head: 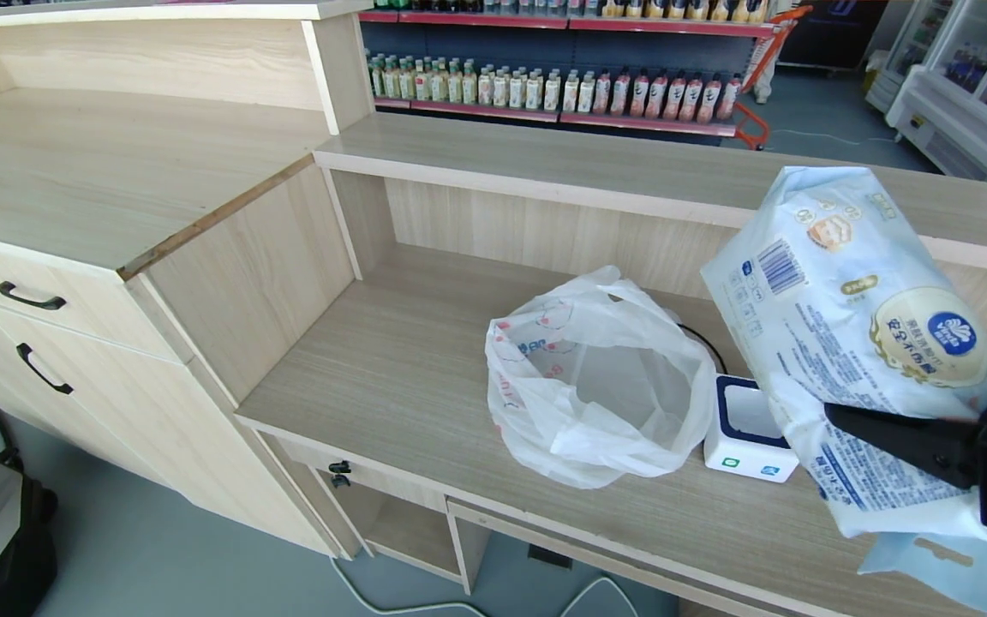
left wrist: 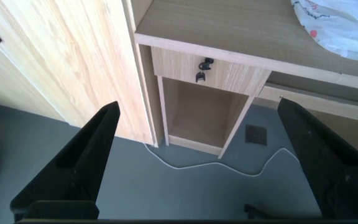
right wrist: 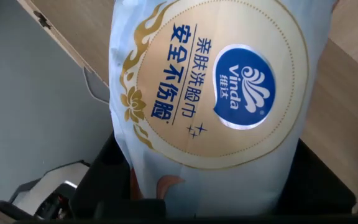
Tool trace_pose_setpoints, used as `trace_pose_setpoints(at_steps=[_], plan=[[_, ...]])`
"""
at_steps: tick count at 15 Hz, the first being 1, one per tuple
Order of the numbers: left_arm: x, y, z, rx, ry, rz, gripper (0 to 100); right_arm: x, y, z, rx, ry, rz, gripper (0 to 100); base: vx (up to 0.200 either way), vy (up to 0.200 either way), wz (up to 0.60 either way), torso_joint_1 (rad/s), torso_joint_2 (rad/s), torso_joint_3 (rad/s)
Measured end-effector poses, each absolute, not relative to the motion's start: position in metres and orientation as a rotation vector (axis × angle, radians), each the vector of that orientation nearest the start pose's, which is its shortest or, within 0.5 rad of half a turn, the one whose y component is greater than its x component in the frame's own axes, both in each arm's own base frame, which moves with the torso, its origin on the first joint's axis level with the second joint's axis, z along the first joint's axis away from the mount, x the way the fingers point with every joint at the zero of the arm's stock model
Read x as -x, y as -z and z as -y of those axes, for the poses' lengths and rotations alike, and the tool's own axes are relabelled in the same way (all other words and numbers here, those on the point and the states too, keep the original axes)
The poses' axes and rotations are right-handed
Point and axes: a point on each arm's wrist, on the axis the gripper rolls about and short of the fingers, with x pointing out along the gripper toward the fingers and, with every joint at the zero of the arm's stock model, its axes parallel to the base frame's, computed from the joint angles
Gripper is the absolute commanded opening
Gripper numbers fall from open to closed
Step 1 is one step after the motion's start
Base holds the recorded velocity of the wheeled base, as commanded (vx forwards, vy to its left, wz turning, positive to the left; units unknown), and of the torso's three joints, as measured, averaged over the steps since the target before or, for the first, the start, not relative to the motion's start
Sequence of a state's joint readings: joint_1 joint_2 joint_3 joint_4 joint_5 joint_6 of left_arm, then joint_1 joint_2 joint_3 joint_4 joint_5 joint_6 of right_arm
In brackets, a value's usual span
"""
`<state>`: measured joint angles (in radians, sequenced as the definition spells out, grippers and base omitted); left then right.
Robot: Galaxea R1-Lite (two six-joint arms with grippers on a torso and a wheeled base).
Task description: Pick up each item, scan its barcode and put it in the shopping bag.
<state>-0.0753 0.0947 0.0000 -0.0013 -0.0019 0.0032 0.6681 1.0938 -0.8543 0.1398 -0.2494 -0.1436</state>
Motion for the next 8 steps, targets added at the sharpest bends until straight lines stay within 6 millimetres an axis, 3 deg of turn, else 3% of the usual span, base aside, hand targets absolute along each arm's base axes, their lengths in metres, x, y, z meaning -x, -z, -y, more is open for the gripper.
trace_pose_setpoints(at_steps=[4,7,8], plan=[[0.016,-0.077,-0.001,-0.007,0.077,-0.093,100,-0.132,-0.25,-0.086,0.323,-0.389,-0.368,0,0.0,0.0,0.0,0.0,0.0,0.0],[0.016,-0.077,-0.001,-0.007,0.077,-0.093,100,-0.167,-0.247,-0.074,0.269,-0.247,-0.357,0,0.0,0.0,0.0,0.0,0.0,0.0],[0.016,-0.077,-0.001,-0.007,0.078,-0.093,100,-0.18,-0.245,-0.07,0.237,-0.273,-0.341,0,0.0,0.0,0.0,0.0,0.0,0.0]])
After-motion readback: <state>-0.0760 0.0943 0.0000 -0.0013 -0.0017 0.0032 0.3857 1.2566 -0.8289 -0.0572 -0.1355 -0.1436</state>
